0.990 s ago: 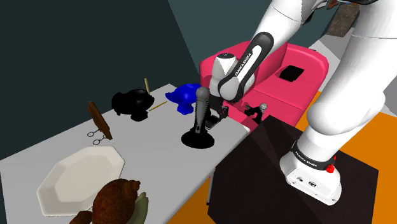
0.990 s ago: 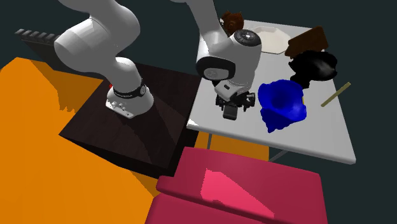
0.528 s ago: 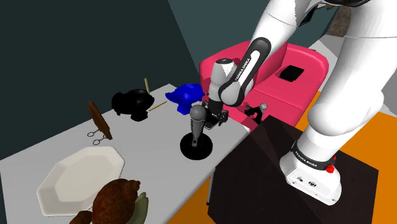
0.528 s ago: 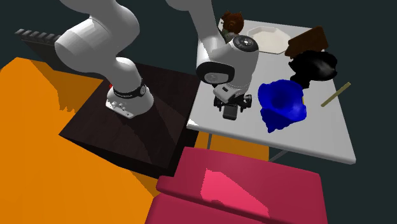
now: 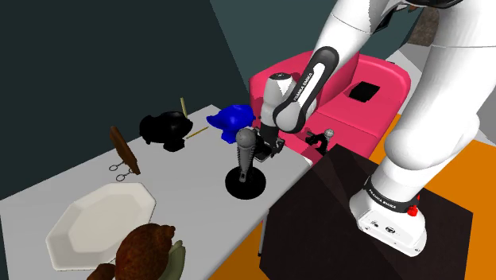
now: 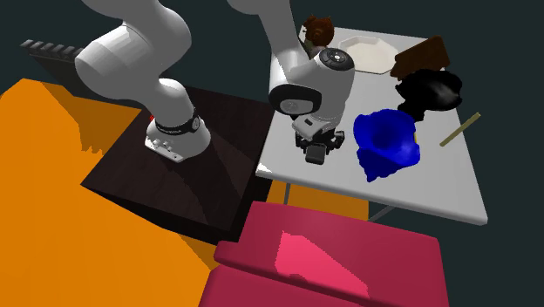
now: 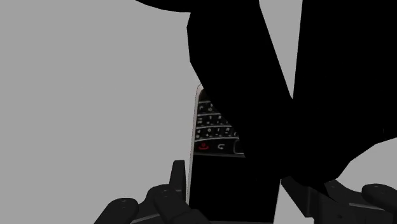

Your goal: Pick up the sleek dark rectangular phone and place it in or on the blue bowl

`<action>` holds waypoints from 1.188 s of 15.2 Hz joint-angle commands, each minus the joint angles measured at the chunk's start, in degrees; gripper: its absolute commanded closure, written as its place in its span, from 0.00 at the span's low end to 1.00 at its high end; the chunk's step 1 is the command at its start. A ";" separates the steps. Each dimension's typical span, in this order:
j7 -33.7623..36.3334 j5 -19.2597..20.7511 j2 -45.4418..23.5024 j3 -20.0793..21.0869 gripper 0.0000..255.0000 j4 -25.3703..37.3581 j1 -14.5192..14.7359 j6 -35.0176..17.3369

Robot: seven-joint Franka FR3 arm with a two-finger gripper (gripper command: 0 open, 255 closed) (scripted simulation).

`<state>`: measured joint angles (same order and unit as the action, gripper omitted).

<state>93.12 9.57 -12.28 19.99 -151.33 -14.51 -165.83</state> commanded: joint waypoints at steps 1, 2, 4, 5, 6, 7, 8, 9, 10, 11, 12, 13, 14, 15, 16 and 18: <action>-0.01 0.00 -0.12 -0.01 1.00 0.03 0.00 -0.08; 0.00 0.00 -0.12 -0.01 1.00 0.02 0.01 -0.08; 0.02 0.04 -0.17 -0.04 1.00 0.04 0.02 -0.10; -0.80 -1.09 0.84 0.83 1.00 -0.13 -0.60 0.69; -1.62 -2.23 1.84 1.67 1.00 -0.28 -1.19 1.50; -2.47 -3.42 2.85 2.45 1.00 -0.41 -1.72 2.31; -3.32 -4.62 3.87 3.15 1.00 -0.52 -2.17 3.14; -4.17 -5.82 4.89 3.78 1.00 -0.62 -2.54 3.99; -5.01 -7.02 5.90 4.33 1.00 -0.69 -2.85 4.84; -5.84 -8.19 6.92 4.80 1.00 -0.74 -3.09 5.72; -6.63 -9.32 7.93 5.19 1.00 -0.78 -3.26 6.60; -7.39 -10.41 8.94 5.49 1.00 -0.79 -3.35 7.50; -8.10 -11.44 9.93 5.72 1.00 -0.78 -3.39 8.41; -8.77 -12.40 10.92 5.91 1.00 -0.76 -3.41 9.34; -9.40 -13.31 11.90 6.05 1.00 -0.72 -3.40 10.27; -10.51 -14.92 13.80 6.16 1.00 -0.59 -3.26 12.16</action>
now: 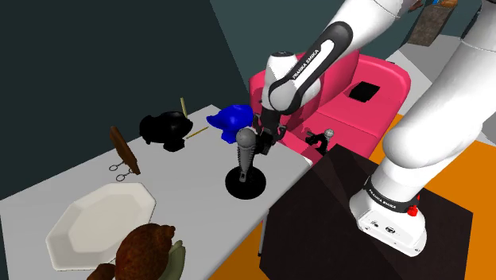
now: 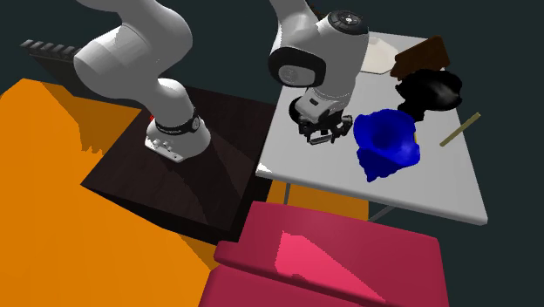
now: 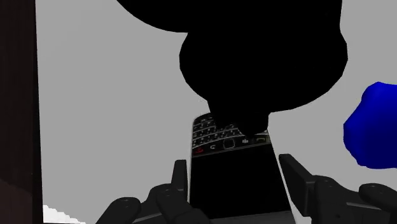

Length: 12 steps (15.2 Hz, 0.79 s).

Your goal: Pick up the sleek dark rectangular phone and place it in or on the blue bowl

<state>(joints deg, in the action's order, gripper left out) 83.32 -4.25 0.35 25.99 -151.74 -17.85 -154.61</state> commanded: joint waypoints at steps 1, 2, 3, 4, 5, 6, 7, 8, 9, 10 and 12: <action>-1.21 -1.82 2.11 0.14 1.00 -0.09 0.18 1.89; -1.66 -2.48 3.02 0.11 1.00 0.01 0.28 2.85; -2.07 -3.07 3.92 0.07 1.00 0.13 0.39 3.81; -2.44 -3.62 4.80 -0.01 1.00 0.27 0.51 4.78; -2.78 -4.11 5.67 -0.09 1.00 0.42 0.63 5.74; -3.09 -4.56 6.51 -0.19 1.00 0.58 0.74 6.71; -3.38 -4.97 7.34 -0.30 1.00 0.76 0.86 7.67; -3.63 -5.34 8.15 -0.42 1.00 0.95 0.96 8.64; -3.87 -5.68 8.94 -0.54 1.00 1.16 1.07 9.60; -4.08 -5.98 9.72 -0.67 1.00 1.38 1.17 10.57; -4.19 -5.91 9.66 -0.76 1.00 1.43 1.08 10.54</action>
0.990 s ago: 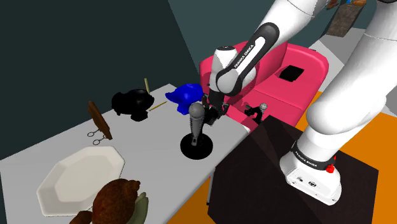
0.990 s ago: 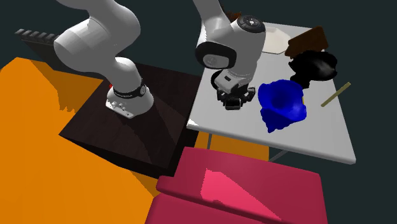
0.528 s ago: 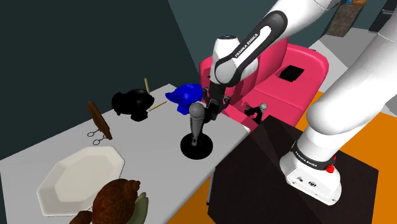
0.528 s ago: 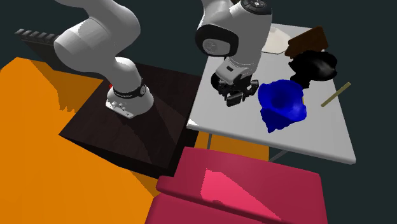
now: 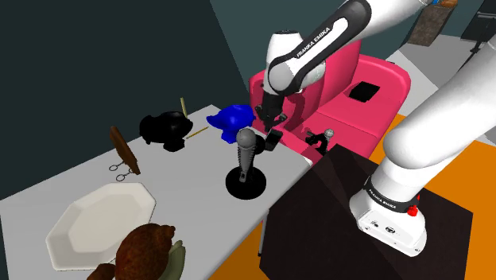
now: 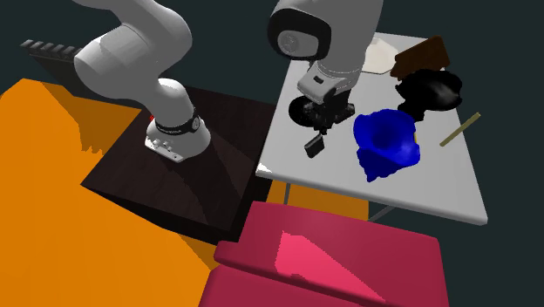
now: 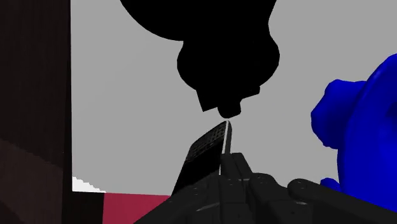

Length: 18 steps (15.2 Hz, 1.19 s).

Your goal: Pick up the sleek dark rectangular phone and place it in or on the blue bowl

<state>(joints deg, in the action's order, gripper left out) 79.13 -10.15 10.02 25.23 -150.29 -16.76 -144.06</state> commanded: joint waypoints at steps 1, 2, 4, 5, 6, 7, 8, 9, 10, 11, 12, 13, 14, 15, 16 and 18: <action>0.00 0.00 -0.02 0.00 0.00 -0.01 0.00 -0.02; 3.65 -5.37 0.43 -1.60 0.00 -1.40 -0.78 -1.19; 10.29 -17.43 1.96 -4.81 0.00 -5.49 -1.38 -4.32; 13.28 -24.30 2.95 -6.26 0.00 -8.01 -1.16 -6.25; 15.46 -30.08 3.78 -7.39 0.00 -10.12 -0.59 -7.90; 15.01 -30.70 2.66 -7.35 0.00 -10.02 -0.23 -8.96; 14.51 -31.39 1.54 -7.22 0.00 -9.89 0.05 -10.00; 13.97 -32.11 0.40 -7.11 0.00 -9.74 0.34 -11.03; 13.41 -32.85 -0.76 -7.01 0.00 -9.57 0.63 -12.04; 12.81 -33.63 -1.92 -6.91 0.00 -9.37 0.93 -13.05; 12.17 -34.44 -3.10 -6.81 0.00 -9.15 1.22 -14.04; 11.49 -35.29 -4.28 -6.71 0.00 -8.90 1.51 -15.02; 11.08 -35.80 -4.97 -6.65 0.00 -8.75 1.67 -15.58; 11.08 -35.80 -4.97 -6.64 0.00 -8.75 1.66 -15.58; 11.09 -35.80 -4.96 -6.64 0.00 -8.75 1.66 -15.58; 11.08 -35.81 -4.97 -6.63 0.00 -8.75 1.66 -15.57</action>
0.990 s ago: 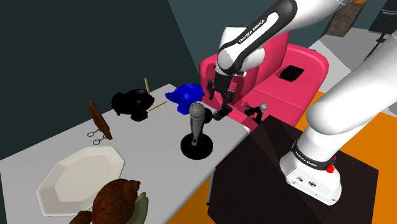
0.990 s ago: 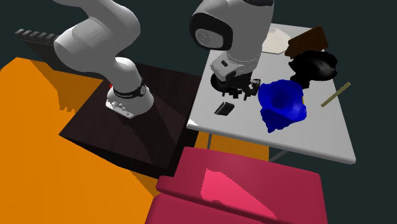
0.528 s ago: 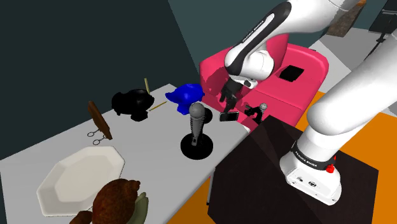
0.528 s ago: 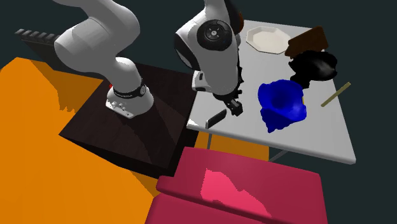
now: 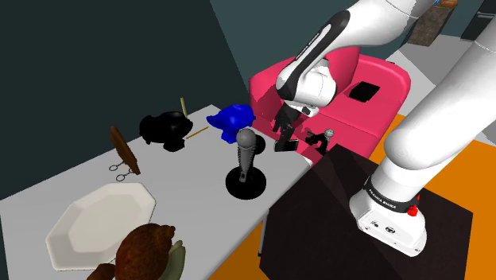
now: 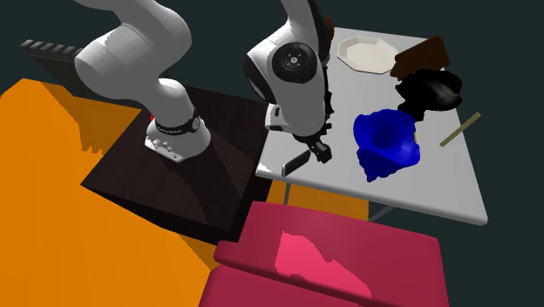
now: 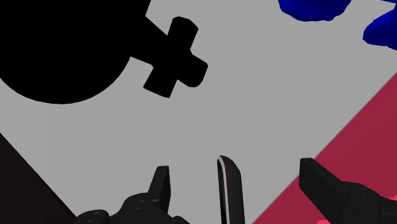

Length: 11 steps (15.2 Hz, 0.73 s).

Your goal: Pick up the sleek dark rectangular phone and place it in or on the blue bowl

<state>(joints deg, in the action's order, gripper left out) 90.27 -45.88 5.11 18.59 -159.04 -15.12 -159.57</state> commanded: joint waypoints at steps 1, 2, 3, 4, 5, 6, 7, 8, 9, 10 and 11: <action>-0.06 -0.07 -0.05 0.00 0.00 0.00 0.02 -0.06; -0.06 -0.07 -0.05 0.00 0.00 0.00 0.02 -0.06; -0.04 -0.05 -0.04 0.00 0.00 0.00 0.01 -0.04; -0.04 -0.05 -0.04 0.00 1.00 0.00 0.01 -0.04; -0.04 -0.05 -0.04 0.00 1.00 0.00 0.01 -0.04; -0.04 -0.05 -0.04 0.00 1.00 0.00 0.01 -0.04; -0.04 -0.05 -0.04 0.00 1.00 0.00 0.01 -0.04; -0.04 -0.05 -0.04 0.00 1.00 0.00 0.01 -0.04; -0.04 -0.05 -0.04 0.00 1.00 0.00 0.01 -0.04; -0.04 -0.05 -0.04 0.00 1.00 0.00 0.01 -0.05; -0.04 -0.05 -0.04 0.00 1.00 0.00 0.01 -0.04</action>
<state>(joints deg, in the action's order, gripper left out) 90.23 -45.93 5.08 18.59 -159.03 -15.11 -159.62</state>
